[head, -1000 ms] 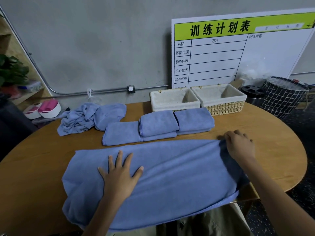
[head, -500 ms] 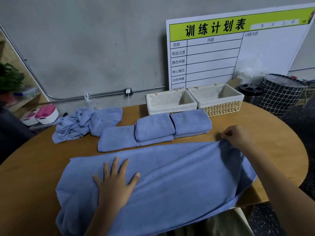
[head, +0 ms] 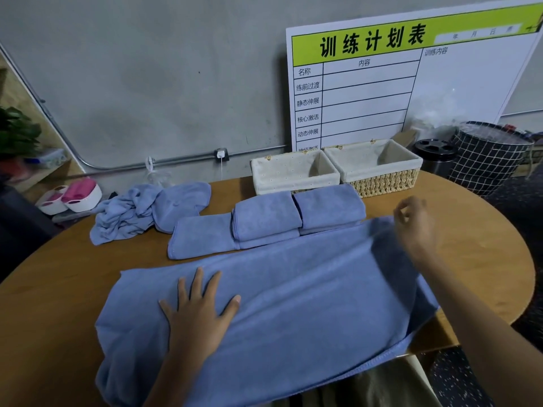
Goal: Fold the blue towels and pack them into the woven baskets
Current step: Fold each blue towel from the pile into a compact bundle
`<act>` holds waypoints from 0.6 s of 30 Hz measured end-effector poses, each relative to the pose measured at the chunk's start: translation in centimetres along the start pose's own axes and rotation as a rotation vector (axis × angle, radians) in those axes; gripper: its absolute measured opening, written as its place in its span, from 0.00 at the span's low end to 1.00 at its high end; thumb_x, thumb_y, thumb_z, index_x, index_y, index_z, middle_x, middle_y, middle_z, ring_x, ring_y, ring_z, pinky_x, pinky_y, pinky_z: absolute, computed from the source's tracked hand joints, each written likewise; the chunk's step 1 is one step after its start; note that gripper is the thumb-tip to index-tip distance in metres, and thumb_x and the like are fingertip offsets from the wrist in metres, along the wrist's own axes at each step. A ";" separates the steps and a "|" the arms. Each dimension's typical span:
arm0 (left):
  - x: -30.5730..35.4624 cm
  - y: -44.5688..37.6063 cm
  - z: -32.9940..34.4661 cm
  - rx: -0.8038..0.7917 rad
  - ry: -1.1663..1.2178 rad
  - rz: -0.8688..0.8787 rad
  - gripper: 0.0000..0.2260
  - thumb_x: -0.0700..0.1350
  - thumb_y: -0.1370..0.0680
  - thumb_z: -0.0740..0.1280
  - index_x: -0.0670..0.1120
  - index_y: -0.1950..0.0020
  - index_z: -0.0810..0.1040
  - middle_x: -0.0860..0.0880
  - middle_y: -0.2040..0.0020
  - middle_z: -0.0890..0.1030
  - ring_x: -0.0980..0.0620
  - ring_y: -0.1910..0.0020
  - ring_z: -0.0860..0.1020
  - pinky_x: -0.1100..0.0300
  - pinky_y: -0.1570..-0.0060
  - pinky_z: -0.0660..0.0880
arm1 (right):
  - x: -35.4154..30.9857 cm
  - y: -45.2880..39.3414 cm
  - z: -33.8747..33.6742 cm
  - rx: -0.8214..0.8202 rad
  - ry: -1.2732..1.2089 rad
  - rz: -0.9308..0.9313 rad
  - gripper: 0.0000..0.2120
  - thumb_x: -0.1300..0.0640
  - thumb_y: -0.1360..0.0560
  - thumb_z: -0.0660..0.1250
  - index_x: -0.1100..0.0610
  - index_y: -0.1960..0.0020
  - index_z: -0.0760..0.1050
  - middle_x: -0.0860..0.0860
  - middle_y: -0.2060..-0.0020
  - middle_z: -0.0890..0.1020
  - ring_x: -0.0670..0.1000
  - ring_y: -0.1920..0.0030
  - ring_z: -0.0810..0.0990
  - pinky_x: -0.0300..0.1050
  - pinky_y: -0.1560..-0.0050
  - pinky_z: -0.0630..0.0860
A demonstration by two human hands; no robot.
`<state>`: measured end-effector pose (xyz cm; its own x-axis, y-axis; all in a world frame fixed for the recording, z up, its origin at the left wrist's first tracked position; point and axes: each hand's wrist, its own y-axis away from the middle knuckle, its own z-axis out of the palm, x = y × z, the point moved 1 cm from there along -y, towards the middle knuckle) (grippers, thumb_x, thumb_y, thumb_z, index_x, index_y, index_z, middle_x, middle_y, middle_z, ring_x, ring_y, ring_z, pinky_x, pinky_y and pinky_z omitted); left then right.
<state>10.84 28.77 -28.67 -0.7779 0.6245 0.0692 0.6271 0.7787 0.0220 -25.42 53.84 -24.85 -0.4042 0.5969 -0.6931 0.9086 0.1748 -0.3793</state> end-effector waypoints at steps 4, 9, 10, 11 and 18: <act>-0.3 -0.2 0.0 -0.010 -0.003 0.016 0.48 0.76 0.39 0.32 0.64 0.20 0.51 0.55 0.17 0.45 0.43 0.19 0.45 0.30 0.29 0.50 | -1.6 4.7 2.3 -0.170 0.201 -0.324 0.04 0.59 0.24 0.64 0.57 0.53 0.77 0.56 0.54 0.77 0.62 0.58 0.77 0.54 0.61 0.73; -1.9 -0.5 -0.3 -0.023 -0.007 -0.008 0.50 0.80 0.41 0.32 0.66 0.21 0.51 0.56 0.18 0.46 0.42 0.19 0.46 0.28 0.30 0.52 | -0.8 7.3 2.5 -0.349 0.433 -0.233 0.18 0.49 0.19 0.59 0.53 0.32 0.74 0.55 0.31 0.74 0.61 0.32 0.71 0.58 0.37 0.67; -2.0 -0.4 -0.3 -0.034 -0.023 -0.015 0.53 0.82 0.44 0.29 0.66 0.21 0.50 0.56 0.18 0.45 0.42 0.19 0.45 0.27 0.30 0.53 | -0.6 7.7 2.3 -0.346 0.454 -0.221 0.19 0.47 0.18 0.59 0.51 0.29 0.71 0.54 0.27 0.70 0.60 0.28 0.67 0.57 0.33 0.64; -2.2 -0.3 -0.3 -0.047 -0.040 -0.019 0.56 0.83 0.47 0.25 0.67 0.21 0.48 0.56 0.18 0.44 0.41 0.19 0.45 0.27 0.31 0.53 | -0.3 8.0 2.1 -0.343 0.486 -0.220 0.21 0.46 0.18 0.57 0.50 0.27 0.69 0.53 0.25 0.67 0.59 0.25 0.63 0.57 0.31 0.61; -0.7 -0.9 -1.1 -0.030 0.061 0.007 0.48 0.82 0.37 0.34 0.64 0.20 0.49 0.54 0.17 0.44 0.40 0.20 0.43 0.25 0.31 0.49 | -0.7 7.5 2.0 -0.406 0.710 -0.124 0.24 0.38 0.19 0.48 0.45 0.27 0.64 0.52 0.26 0.64 0.62 0.28 0.62 0.60 0.38 0.65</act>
<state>10.84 27.57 -27.60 -0.7701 0.6246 0.1298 0.6343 0.7714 0.0512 -18.48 53.18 -28.38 -0.4651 0.8834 -0.0572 0.8841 0.4601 -0.0822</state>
